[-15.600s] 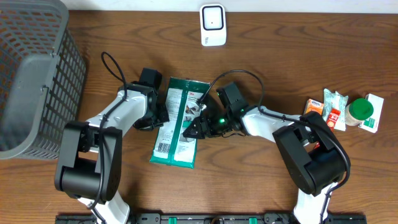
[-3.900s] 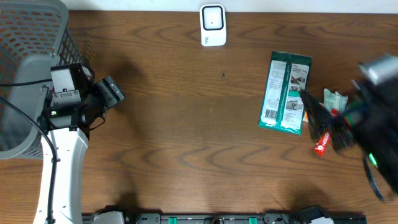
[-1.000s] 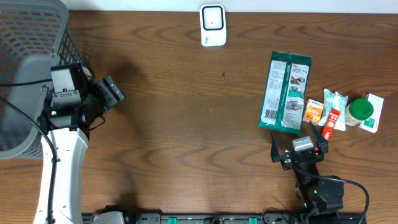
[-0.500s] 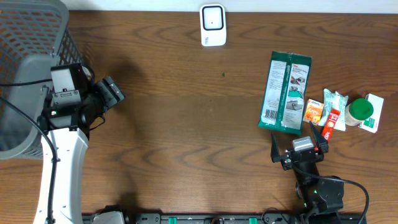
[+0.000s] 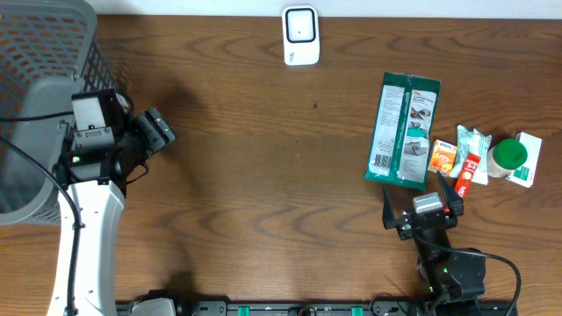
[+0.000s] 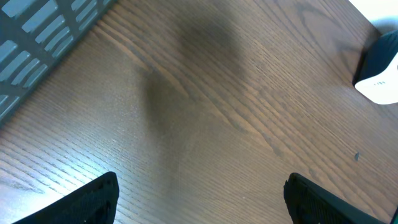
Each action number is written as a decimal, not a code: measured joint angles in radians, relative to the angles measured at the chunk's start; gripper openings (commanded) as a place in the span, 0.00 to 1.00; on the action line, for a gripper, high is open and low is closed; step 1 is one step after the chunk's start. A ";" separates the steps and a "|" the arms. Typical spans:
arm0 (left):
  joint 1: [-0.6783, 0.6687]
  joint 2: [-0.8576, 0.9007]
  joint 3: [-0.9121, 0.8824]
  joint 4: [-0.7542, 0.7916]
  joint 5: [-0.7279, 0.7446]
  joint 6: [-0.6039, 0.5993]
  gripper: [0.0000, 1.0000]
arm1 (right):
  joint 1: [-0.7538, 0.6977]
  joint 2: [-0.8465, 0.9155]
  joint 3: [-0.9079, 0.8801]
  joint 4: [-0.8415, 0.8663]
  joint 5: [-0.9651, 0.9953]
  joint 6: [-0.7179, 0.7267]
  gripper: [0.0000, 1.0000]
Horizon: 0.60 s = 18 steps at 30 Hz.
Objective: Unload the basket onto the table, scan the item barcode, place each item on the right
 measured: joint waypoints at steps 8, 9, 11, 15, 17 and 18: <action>0.000 0.000 0.000 0.000 0.000 0.000 0.86 | 0.000 0.000 0.000 0.000 0.000 0.000 0.99; 0.000 0.000 0.000 0.000 0.000 0.000 0.86 | 0.000 0.000 0.000 0.000 0.000 0.000 0.99; 0.000 0.000 0.000 0.000 0.000 0.000 0.86 | 0.000 0.000 0.000 0.000 0.000 0.000 0.99; 0.000 -0.014 0.000 0.000 0.000 0.000 0.86 | 0.000 0.000 0.000 0.000 0.000 0.000 0.99; 0.000 -0.049 0.000 -0.001 0.000 0.000 0.86 | 0.000 0.000 0.000 0.000 0.000 0.000 0.99; 0.000 -0.079 -0.001 -0.001 0.000 0.000 0.86 | 0.000 0.000 0.000 0.000 0.000 0.000 0.99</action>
